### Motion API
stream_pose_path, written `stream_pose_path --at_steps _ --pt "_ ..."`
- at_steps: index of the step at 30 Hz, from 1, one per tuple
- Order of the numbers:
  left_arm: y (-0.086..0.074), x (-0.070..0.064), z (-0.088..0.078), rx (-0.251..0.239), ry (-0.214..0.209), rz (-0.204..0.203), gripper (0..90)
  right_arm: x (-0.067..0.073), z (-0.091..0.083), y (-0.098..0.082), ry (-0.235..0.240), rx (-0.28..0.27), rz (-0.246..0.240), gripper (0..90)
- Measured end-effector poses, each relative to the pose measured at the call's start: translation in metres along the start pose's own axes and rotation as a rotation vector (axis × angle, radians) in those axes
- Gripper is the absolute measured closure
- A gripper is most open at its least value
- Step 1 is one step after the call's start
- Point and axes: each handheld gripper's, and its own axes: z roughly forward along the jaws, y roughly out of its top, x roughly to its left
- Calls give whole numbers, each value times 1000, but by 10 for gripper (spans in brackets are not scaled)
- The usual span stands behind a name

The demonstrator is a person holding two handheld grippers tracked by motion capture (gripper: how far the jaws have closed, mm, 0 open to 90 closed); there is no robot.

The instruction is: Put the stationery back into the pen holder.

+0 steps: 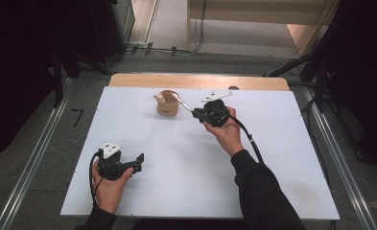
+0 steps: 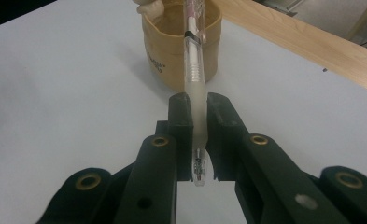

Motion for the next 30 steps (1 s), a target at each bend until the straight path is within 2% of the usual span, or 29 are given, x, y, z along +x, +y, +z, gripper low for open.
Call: stream_pose_path --at_steps 30 --pt "0 1 0 -4 -3 -2 74 3 8 15 -10 -4 -5 785"
